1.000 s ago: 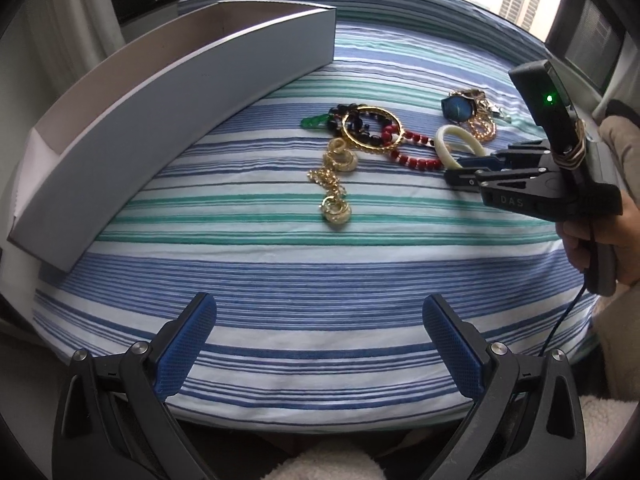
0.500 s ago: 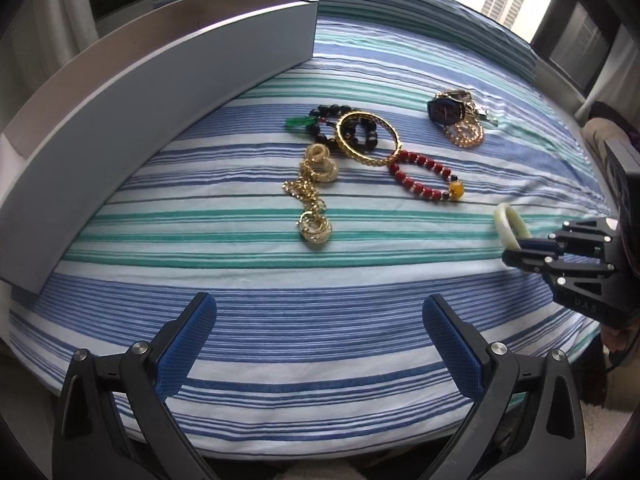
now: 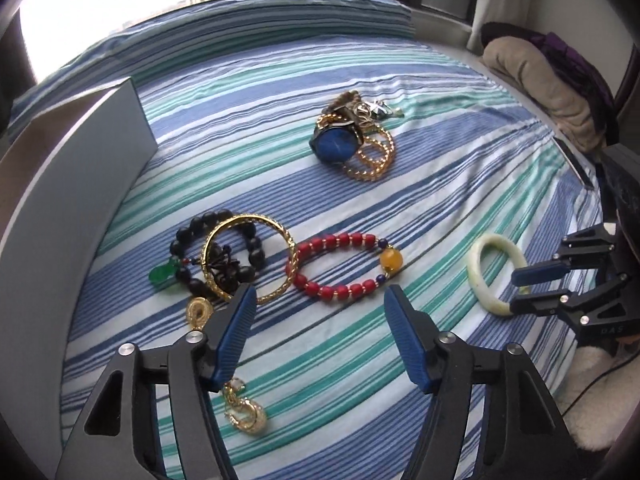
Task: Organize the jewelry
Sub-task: 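Lower the right gripper onto the pale jade bangle and close on it, then lift the jade bangle with the right gripper while the left gripper grasps the gold twisted bangle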
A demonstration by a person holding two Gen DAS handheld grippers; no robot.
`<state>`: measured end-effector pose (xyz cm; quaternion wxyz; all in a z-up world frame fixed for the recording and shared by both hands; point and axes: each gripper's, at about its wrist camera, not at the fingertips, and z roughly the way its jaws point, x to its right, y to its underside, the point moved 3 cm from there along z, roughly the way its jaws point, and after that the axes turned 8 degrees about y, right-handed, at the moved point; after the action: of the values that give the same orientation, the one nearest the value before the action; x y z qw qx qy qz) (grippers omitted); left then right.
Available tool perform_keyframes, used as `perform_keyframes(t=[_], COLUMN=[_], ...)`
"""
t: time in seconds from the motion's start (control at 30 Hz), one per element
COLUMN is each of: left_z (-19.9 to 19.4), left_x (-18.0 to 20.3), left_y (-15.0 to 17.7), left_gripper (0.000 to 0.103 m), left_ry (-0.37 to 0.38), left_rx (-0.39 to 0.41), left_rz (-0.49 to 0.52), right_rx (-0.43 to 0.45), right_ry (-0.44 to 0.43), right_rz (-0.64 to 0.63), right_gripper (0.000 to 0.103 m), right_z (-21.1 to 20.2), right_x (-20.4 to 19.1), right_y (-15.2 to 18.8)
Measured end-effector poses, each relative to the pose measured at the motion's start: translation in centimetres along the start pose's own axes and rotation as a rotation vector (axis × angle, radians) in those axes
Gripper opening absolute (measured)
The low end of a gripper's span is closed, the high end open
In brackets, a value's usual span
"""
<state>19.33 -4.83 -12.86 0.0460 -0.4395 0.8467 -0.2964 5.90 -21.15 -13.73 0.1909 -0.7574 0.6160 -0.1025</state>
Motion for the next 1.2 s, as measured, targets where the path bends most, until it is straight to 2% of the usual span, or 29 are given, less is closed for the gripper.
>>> perform_keyframes(t=[0.07,0.13,0.2,0.33,0.37,0.4,0.43,0.53,0.7,0.8,0.9,0.97,1.0,1.03,1.07,1.2], left_z=[1.4,2.5,3.2,3.1,3.0,3.1,3.0,2.8,0.2,-1.1,-2.0,-2.9,-3.3,-3.8,-4.0,-2.5], left_x=[-0.6,-1.2,-1.7,-2.4,-2.5,-2.6,-2.5,-2.2,0.5,2.7,3.9,4.2,4.4,4.6,4.9,5.7], left_y=[0.0,0.1,0.3,0.4,0.5,0.5,0.6,0.7,3.2,5.2,7.0,7.6,7.8,7.9,7.9,7.3], left_gripper=[0.045,0.024,0.021,0.023,0.020,0.009,0.005,0.002,0.002,0.003,0.008,0.031,0.053,0.063,0.064,0.063], left_ry=[-0.007,-0.020,-0.030,-0.036,-0.035,-0.042,-0.038,-0.029,0.008,0.052,0.029,0.013,0.005,-0.006,-0.019,-0.045], left_rx=[-0.035,-0.070,-0.095,-0.101,-0.103,-0.104,-0.106,-0.118,-0.119,-0.125,-0.121,-0.103,-0.083,-0.061,-0.050,-0.066], left_rz=[0.019,0.029,0.029,0.011,0.005,-0.003,-0.014,-0.033,-0.062,-0.099,-0.123,-0.131,-0.126,-0.112,-0.092,0.000], right_rx=[0.002,0.010,0.015,0.035,0.041,0.050,0.058,0.078,0.084,0.078,0.066,0.055,0.051,0.049,0.048,0.036], right_ry=[-0.006,-0.022,-0.029,-0.035,-0.039,-0.040,-0.040,-0.035,-0.025,-0.017,-0.010,-0.003,0.002,0.004,0.003,-0.023], right_rz=[0.027,0.049,0.062,0.072,0.074,0.076,0.076,0.083,0.093,0.094,0.093,0.096,0.098,0.097,0.093,0.056], right_gripper=[0.028,0.028,0.028,0.028,0.028,0.028,0.028,0.028,0.028,0.028,0.028,0.029,0.034,0.037,0.041,0.041], right_z=[-0.3,-0.5,-0.7,-1.3,-1.5,-1.8,-2.2,-2.9,-3.8,-4.0,-3.8,-3.6,-3.6,-3.7,-3.8,-3.9], right_x=[0.5,0.8,1.1,1.1,1.1,1.1,1.1,1.3,1.5,1.6,1.6,1.6,1.6,1.6,1.6,1.2], right_y=[0.6,0.9,1.1,0.8,0.7,0.7,0.6,0.4,0.5,0.9,1.1,1.1,1.2,1.3,1.4,1.9])
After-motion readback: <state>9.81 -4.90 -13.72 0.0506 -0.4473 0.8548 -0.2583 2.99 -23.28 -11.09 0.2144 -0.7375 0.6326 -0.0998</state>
